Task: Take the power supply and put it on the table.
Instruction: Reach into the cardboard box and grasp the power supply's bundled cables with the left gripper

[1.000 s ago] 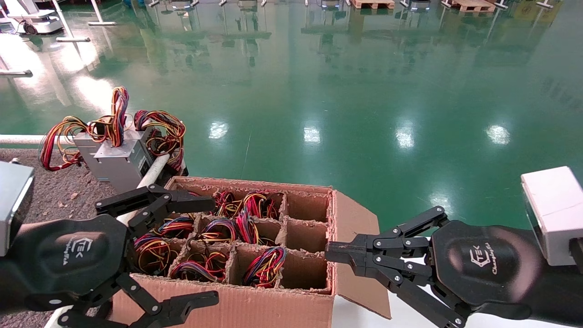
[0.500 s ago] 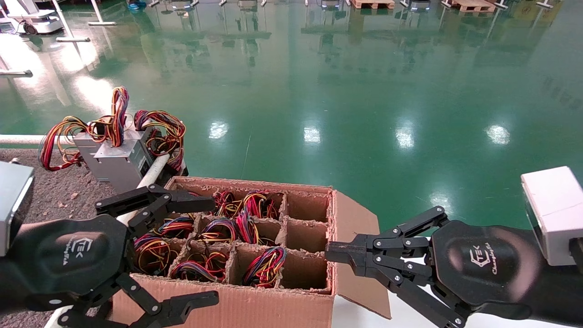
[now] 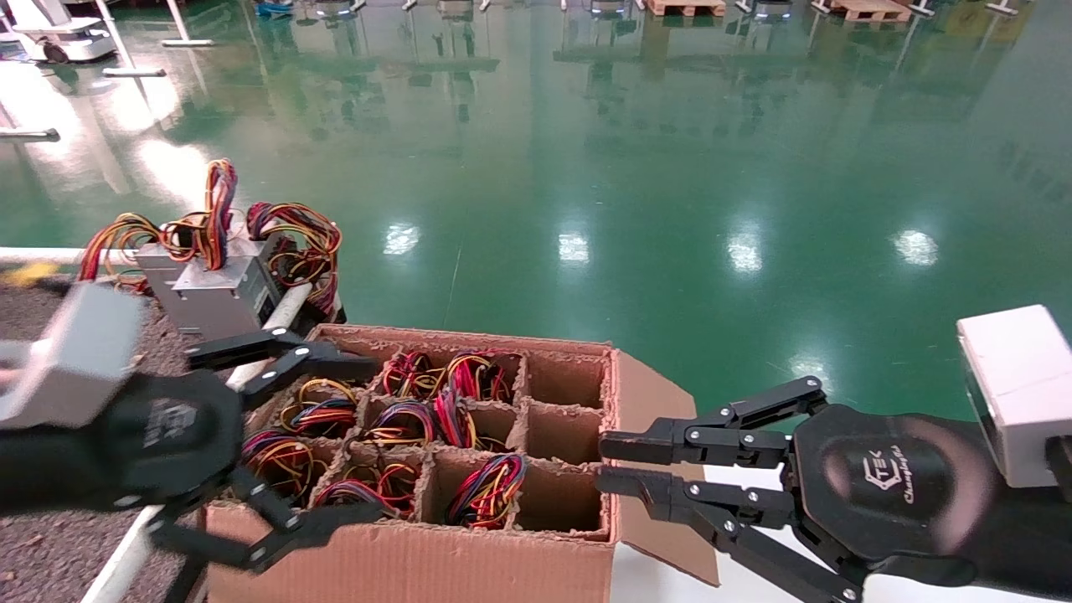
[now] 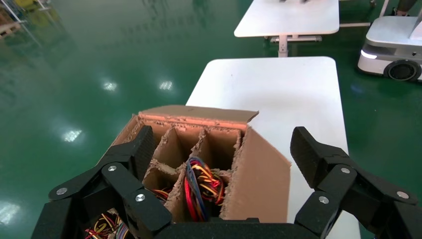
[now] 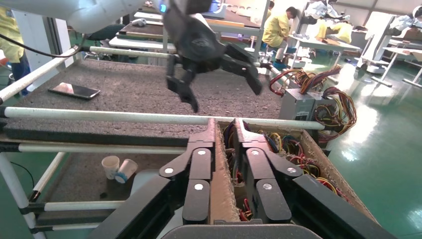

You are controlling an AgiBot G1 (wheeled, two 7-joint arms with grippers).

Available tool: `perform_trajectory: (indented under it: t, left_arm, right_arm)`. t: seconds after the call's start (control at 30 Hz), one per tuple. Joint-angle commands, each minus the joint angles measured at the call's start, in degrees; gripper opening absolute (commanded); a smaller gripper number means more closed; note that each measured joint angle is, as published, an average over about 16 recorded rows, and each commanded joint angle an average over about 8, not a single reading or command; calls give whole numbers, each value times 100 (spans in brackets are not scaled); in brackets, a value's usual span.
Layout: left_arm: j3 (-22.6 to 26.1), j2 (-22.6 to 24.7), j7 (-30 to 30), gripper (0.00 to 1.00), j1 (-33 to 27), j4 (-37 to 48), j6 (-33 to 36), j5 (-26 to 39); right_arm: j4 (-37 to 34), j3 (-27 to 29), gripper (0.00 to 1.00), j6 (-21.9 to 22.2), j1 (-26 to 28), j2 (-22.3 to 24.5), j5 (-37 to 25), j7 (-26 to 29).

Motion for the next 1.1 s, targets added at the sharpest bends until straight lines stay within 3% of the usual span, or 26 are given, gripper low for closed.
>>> perform_trajectory:
  t: [0.03,0.6,0.63,0.87,0.9,1.1]
  left_arm:
    - [158,151,51,100,-237,278,57,223]
    - [1368,1897,1222,99,-952,3318,69,926]
    - [1414,1963,1308,92,-984,3472,65,957]
    - [1583,2313,1866,6,-1124,4423,23,1038]
    - [1591,2353,1930,0,-1134,4531,23,1034]
    - [1650,2558,2250,0,-1162,5025,46,1018]
  right_arm:
    - [0,-1,100,0,0,0,0,0]
    - [-1,-5,100,1,1,2,3,-2]
    - [-1,-5,100,1,1,2,3,-2]
    - [-1,-7,100,2,2,2,4,-3]
    - [-1,-7,100,2,2,2,4,-3]
    - [-1,-8,100,3,2,3,5,-4]
